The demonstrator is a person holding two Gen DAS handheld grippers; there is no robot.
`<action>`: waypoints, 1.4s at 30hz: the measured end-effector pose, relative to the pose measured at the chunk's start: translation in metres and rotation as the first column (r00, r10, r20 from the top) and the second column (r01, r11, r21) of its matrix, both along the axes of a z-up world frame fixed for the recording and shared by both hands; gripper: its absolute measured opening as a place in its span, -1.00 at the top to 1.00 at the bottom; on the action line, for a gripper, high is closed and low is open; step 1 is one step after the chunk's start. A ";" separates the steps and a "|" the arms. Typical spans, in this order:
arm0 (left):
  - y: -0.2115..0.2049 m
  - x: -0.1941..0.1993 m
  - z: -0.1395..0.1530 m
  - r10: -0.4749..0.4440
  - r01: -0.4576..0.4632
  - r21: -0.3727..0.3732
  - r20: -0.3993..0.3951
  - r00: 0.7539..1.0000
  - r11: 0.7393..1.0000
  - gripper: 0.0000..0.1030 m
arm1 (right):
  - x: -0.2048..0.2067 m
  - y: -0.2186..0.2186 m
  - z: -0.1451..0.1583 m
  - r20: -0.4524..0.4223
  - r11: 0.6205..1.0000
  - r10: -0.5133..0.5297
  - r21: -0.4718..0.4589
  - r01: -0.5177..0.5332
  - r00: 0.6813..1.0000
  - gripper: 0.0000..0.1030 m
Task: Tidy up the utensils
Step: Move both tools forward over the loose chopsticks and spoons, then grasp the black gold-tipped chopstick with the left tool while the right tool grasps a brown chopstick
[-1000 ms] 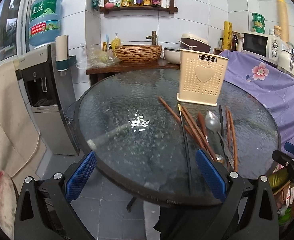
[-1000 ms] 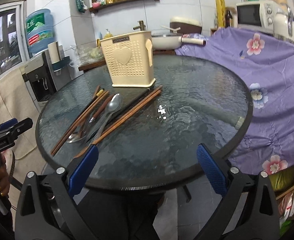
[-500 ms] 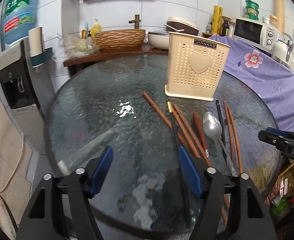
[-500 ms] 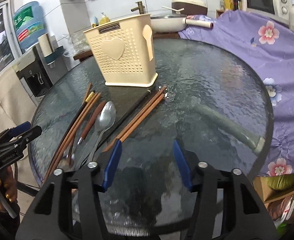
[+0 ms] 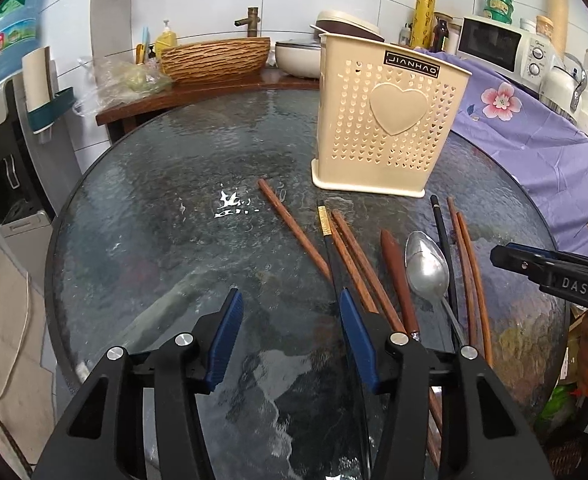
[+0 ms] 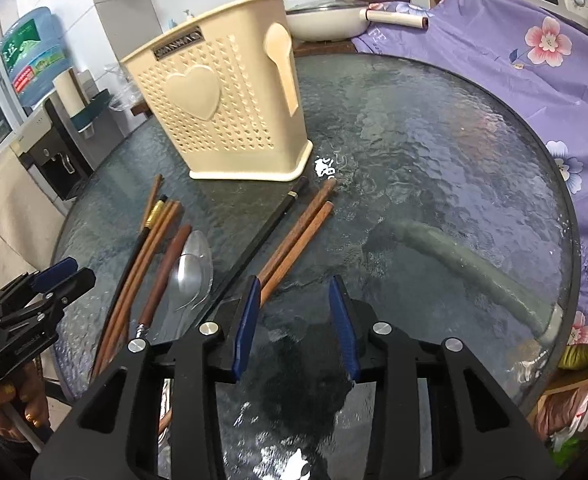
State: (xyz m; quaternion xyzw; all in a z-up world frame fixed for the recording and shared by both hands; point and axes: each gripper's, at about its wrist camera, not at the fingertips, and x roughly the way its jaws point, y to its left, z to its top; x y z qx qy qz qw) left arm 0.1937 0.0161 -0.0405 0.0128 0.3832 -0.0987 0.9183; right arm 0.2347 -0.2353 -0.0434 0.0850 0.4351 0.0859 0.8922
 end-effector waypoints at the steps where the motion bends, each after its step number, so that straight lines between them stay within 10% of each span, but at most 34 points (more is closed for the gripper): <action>1: 0.000 0.002 0.000 -0.001 0.001 0.002 0.000 1.000 1.000 0.04 | 0.002 0.000 -0.001 -0.002 1.000 -0.002 0.000 0.002 1.000 0.32; 42: -0.035 0.072 -0.006 -0.093 0.098 0.077 -0.065 0.994 0.992 0.28 | 0.079 0.013 -0.010 -0.067 0.994 0.000 -0.108 -0.007 0.998 0.69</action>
